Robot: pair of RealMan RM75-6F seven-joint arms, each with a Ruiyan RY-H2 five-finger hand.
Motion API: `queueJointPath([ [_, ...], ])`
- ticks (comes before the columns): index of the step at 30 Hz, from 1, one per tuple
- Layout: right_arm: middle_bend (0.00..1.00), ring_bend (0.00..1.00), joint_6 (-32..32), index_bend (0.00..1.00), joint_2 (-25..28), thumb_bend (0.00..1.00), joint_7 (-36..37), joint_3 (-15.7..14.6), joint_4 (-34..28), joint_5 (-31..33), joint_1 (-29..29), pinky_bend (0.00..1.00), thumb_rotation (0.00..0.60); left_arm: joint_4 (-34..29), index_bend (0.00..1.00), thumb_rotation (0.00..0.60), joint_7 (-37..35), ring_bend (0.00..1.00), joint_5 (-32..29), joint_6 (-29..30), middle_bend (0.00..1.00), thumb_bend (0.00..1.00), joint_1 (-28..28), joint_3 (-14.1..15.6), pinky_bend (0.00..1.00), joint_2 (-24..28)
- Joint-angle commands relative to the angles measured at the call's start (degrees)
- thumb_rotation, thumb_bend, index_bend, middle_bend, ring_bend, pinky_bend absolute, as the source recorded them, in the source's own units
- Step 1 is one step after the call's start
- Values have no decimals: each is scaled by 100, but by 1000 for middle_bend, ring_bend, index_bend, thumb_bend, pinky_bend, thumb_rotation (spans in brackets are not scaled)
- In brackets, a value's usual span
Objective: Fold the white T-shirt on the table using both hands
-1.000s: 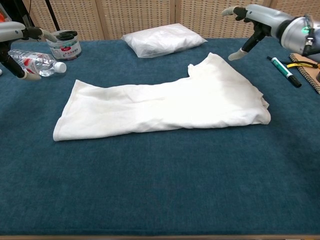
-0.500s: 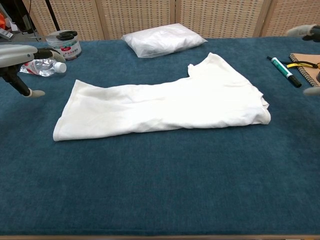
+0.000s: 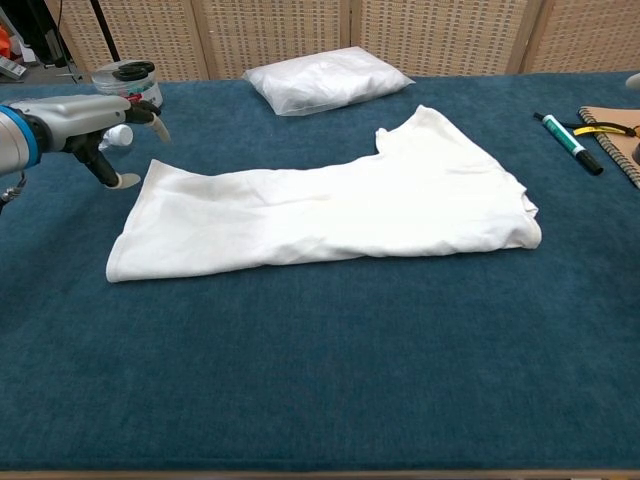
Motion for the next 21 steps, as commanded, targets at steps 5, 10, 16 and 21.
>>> queueJointPath([
  [5, 0, 0, -16, 0, 5, 0, 59, 65, 111, -54, -28, 0, 600, 459, 269, 600, 603, 0, -743, 47, 0, 370, -213, -144, 0, -579],
  [10, 0, 0, -64, 0, 0, 0, 160, 105, 185, -95, -35, 0, 600, 835, 288, 600, 866, 0, -1069, -41, 0, 370, -380, -210, 0, -910],
  [16, 0, 0, -62, 0, -16, 0, 157, 155, 225, -124, -62, 0, 600, 964, 323, 600, 964, 0, -1282, 22, 0, 372, -364, -248, 0, -1041],
  [21, 0, 0, -45, 0, -36, 0, 202, 184, 263, -180, -79, 0, 600, 915, 342, 600, 904, 0, -1337, 18, 0, 373, -301, -269, 0, -1033],
])
